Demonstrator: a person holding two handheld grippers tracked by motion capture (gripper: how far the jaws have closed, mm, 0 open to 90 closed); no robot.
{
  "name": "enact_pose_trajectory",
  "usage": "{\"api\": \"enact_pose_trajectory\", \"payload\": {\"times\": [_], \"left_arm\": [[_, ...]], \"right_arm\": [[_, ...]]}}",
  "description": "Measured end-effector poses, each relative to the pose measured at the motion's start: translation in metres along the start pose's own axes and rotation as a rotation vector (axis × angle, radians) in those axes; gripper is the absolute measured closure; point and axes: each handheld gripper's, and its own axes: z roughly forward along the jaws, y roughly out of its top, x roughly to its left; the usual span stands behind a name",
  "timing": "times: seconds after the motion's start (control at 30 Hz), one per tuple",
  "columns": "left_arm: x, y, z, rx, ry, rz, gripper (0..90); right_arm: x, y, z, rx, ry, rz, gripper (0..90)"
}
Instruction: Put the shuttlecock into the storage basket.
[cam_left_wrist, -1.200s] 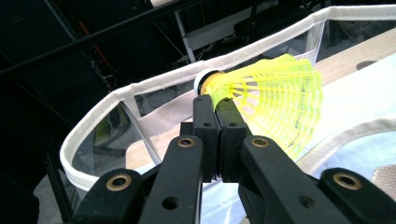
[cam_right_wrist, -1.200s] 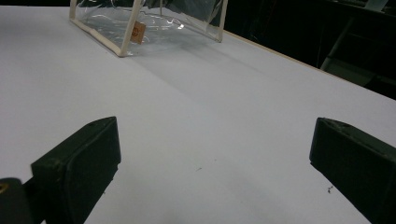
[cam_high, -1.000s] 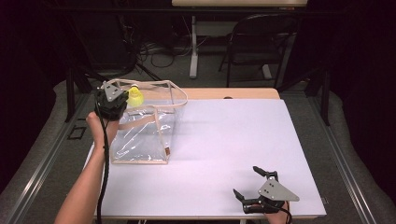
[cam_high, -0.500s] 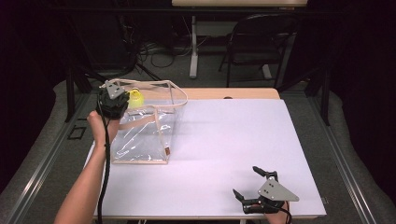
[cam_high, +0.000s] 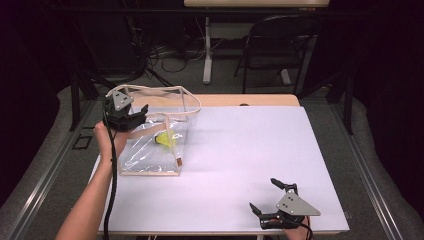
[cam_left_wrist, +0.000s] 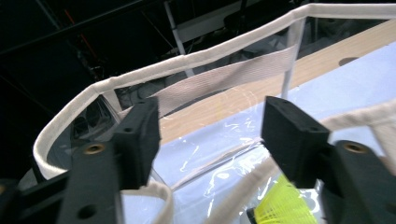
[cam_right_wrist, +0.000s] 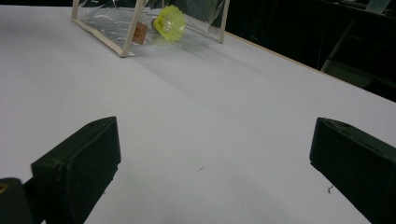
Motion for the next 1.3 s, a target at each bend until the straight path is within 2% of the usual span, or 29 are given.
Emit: {"api": "enact_pose_trajectory", "payload": {"times": [0.17,0.23,0.43,0.57,0.73,1.3], "left_arm": [[-0.002,-0.004,-0.008,-0.021,-0.029,-0.018,18.6],[-0.005,-0.007,-0.013,-0.035,-0.048,-0.015,15.0],[-0.012,-0.013,-0.022,-0.058,-0.070,-0.010,6.2],[-0.015,-0.014,-0.026,-0.065,-0.081,-0.013,3.4],[-0.020,-0.019,-0.035,-0.081,-0.101,0.004,0.2],[-0.033,-0.045,-0.053,-0.099,-0.153,0.033,0.0]], "right_arm": [[0.000,0.000,0.000,0.001,0.000,0.000,1.5],[0.000,0.000,0.000,0.001,0.000,0.000,1.5],[0.000,0.000,0.000,0.001,0.002,0.000,1.5],[0.000,0.000,0.000,0.000,0.002,-0.001,1.5],[0.000,0.000,-0.001,0.000,0.002,0.001,1.5],[0.001,0.000,0.001,0.003,0.005,-0.002,1.5]]}}
